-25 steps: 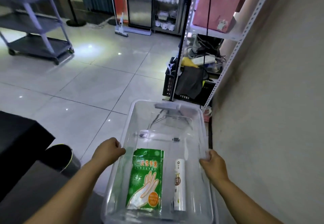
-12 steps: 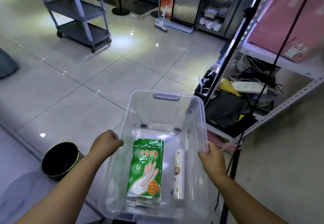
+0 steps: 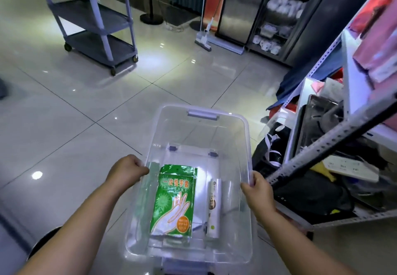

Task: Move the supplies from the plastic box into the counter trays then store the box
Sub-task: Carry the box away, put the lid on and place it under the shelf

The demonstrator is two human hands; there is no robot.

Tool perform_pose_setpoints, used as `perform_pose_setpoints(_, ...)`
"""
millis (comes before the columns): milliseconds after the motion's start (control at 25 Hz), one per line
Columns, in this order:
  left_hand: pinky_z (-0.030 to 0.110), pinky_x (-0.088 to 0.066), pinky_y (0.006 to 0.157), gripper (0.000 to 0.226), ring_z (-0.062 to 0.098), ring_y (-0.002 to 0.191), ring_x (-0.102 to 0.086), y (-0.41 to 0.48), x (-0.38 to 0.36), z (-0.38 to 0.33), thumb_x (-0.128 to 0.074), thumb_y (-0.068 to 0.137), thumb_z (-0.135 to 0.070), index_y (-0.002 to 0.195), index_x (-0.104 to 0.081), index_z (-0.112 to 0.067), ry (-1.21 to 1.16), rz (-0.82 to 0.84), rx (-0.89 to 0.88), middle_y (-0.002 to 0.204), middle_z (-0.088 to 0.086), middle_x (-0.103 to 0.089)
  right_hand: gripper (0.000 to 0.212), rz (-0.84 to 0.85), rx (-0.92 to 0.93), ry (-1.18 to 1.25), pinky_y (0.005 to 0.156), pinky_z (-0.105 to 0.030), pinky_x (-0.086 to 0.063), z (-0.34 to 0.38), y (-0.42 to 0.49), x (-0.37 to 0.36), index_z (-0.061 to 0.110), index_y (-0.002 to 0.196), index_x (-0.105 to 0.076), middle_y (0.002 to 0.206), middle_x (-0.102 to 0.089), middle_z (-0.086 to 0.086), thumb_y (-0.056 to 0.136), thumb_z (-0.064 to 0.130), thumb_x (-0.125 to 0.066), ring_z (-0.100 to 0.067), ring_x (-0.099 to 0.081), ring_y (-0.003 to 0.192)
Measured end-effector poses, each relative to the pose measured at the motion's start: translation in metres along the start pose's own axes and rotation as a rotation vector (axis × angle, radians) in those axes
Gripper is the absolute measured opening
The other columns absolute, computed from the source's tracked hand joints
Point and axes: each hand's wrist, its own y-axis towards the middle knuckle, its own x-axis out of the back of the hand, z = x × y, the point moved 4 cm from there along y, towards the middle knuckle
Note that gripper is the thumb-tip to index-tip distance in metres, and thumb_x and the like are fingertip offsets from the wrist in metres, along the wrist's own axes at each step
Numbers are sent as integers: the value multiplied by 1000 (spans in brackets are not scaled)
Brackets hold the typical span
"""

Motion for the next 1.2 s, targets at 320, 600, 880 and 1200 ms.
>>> perform_pose_setpoints(320,41,-53,70,15,30,71,-68,144,45,-50,-69,66,-16,69,-55,-13,-48,-74,-28,63,7,-62,34,-6,55,4,62,-27,-45,90,148,-53,19,111,-58,81,-65,-6,77,16,-61,-19,-60,71)
perform_pose_setpoints(600,32,-45,55,17,29,66,-65,300,43,-122,-70,66,-18,66,-53,-14,-4,-72,4,62,8,-65,40,26,53,65,57,-24,-41,144,319,-96,16,117,-57,63,-49,5,77,9,-58,-12,-51,59)
perform_pose_setpoints(880,45,-54,73,21,33,69,-68,442,30,-207,-72,66,-16,67,-51,-11,-31,-18,32,64,8,-57,36,45,68,5,56,-22,-40,204,474,-96,14,114,-57,63,-50,3,78,7,-59,-13,-52,59)
perform_pose_setpoints(1200,41,-55,72,19,29,68,-69,635,-10,-318,-71,63,-20,63,-53,-14,22,129,-85,60,5,-60,36,-56,-61,-2,55,-20,-39,232,632,-100,9,113,-58,62,-51,3,77,6,-62,-13,-52,58)
